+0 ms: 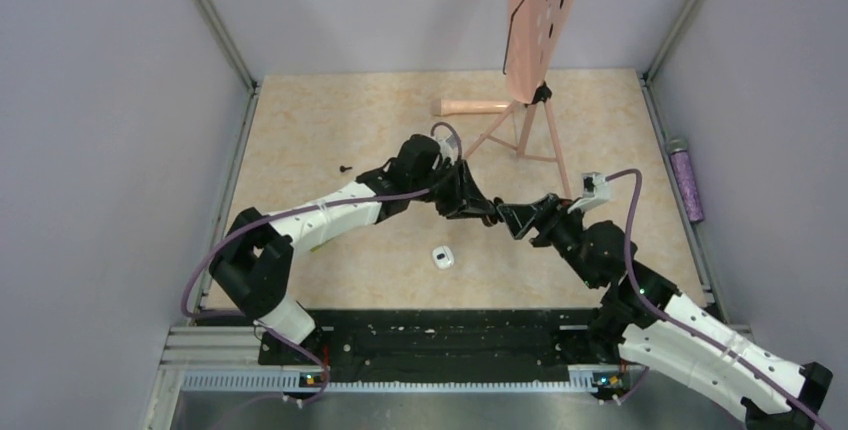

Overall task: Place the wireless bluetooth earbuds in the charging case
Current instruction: Pass from the right arm to the left

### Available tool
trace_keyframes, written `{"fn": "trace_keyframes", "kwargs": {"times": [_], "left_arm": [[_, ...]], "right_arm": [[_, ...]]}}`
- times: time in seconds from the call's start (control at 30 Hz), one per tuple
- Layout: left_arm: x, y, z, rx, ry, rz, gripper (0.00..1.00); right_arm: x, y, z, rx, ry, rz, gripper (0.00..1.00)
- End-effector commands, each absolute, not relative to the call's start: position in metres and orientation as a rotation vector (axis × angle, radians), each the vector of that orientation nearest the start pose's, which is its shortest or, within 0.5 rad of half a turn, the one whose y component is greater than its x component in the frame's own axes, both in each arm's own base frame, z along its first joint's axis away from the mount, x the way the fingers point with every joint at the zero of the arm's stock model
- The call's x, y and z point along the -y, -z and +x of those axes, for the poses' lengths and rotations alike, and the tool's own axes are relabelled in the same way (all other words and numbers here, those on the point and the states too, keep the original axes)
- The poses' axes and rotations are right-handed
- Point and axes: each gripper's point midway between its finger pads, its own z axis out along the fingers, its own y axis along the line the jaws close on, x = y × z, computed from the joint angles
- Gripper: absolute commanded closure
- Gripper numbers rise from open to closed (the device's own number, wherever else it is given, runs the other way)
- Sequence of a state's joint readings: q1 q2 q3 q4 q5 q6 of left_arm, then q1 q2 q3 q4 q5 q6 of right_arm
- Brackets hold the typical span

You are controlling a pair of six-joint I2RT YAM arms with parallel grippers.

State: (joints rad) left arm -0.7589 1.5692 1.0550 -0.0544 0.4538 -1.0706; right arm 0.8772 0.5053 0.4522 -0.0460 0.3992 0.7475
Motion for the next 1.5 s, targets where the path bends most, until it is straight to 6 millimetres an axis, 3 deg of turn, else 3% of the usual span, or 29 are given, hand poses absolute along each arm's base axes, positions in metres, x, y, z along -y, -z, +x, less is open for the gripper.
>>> {"fn": "trace_keyframes", "kwargs": {"times": [0.0, 0.13, 0.3, 0.57, 0.7, 1.07, 1.47], "left_arm": [[0.384, -0.193, 0.214, -2.424, 1.535, 0.479, 1.0], [0.382, -0.193, 0.208, -2.384, 1.516, 0.674, 1.0], [0.377, -0.198, 0.202, -2.358, 1.507, 0.802, 1.0], [0.373, -0.211, 0.19, -2.31, 1.616, 0.909, 1.0], [0.364, -0.22, 0.188, -2.272, 1.73, 0.923, 1.0], [0.334, -0.254, 0.189, -2.126, 1.872, 0.951, 1.0], [0.33, -0.279, 0.182, -2.015, 1.973, 0.997, 1.0]], "right_arm": [[-0.198, -0.223, 0.185, -1.902, -0.99, 0.113, 0.32], [-0.197, -0.226, 0.181, -1.929, -1.067, 0.144, 0.43], [-0.194, -0.231, 0.183, -1.919, -1.085, 0.151, 0.43], [-0.205, -0.241, 0.169, -1.843, -1.267, 0.108, 0.43], [-0.206, -0.247, 0.164, -1.802, -1.342, 0.095, 0.38], [-0.23, -0.281, 0.153, -1.652, -1.636, -0.029, 0.32], [-0.238, -0.282, 0.159, -1.59, -1.725, -0.029, 0.33]]}}
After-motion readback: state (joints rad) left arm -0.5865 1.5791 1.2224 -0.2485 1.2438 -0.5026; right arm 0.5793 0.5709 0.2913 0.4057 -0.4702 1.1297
